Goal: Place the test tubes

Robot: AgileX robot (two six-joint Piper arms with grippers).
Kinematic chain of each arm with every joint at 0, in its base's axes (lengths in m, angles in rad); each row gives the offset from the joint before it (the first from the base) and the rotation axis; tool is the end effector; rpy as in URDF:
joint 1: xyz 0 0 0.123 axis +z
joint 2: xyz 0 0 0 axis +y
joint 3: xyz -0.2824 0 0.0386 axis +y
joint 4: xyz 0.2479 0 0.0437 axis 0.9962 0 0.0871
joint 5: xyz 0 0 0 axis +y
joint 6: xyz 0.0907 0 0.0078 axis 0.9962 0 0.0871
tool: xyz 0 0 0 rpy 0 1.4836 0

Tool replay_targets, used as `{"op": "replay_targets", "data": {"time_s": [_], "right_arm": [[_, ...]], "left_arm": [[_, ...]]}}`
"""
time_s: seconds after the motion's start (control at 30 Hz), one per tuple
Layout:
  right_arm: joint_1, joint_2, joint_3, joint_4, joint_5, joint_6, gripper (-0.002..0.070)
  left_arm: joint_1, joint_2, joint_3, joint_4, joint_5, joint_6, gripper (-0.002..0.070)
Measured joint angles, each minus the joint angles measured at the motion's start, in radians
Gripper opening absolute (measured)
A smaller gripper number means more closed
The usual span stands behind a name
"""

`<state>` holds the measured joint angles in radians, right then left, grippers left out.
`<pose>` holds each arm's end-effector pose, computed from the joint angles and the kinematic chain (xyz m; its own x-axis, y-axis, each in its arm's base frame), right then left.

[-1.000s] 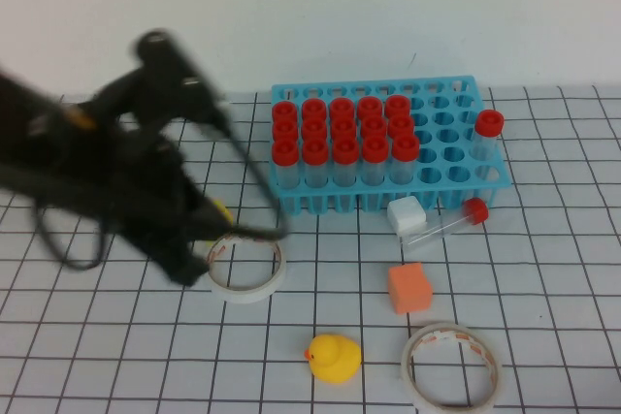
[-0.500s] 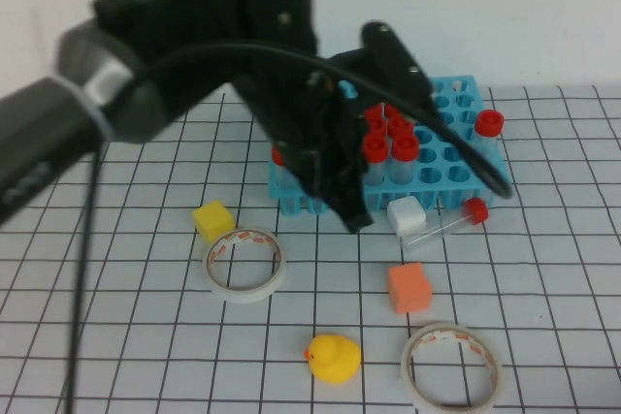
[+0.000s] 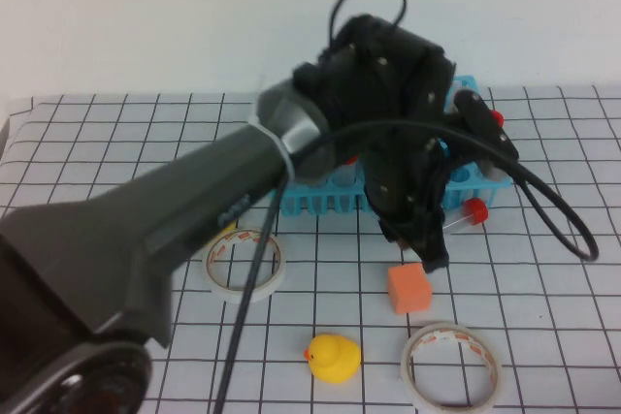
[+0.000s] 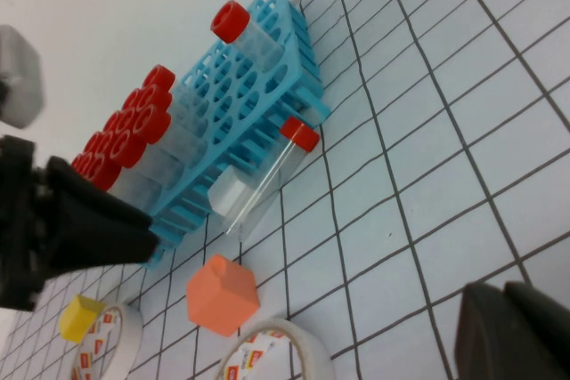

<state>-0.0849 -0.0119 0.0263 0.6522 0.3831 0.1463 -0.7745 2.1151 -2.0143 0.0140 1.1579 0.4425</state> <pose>0.0534 0.0163 0.1774 -0.2640 0.6977 -0.6660 0.0626 0.7014 0.7100 0.3336 -0.3248 0.2792 -0.2921 0.8919 -0.3453 0.9124 0.3681 0.1791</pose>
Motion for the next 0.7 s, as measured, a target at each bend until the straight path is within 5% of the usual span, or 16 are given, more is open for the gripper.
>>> {"op": "replay_targets", "data": {"time_s": [0.2,0.7], "right_arm": [[0.0,0.0,0.0,0.0,0.0,-0.002,-0.0001],[0.0,0.0,0.0,0.0,0.0,-0.005,-0.0001]], "left_arm": [[-0.005,0.047,-0.002,0.005,-0.048,-0.031,0.0353],[-0.005,0.116,-0.002,0.012,-0.239,-0.051,0.0393]]}}
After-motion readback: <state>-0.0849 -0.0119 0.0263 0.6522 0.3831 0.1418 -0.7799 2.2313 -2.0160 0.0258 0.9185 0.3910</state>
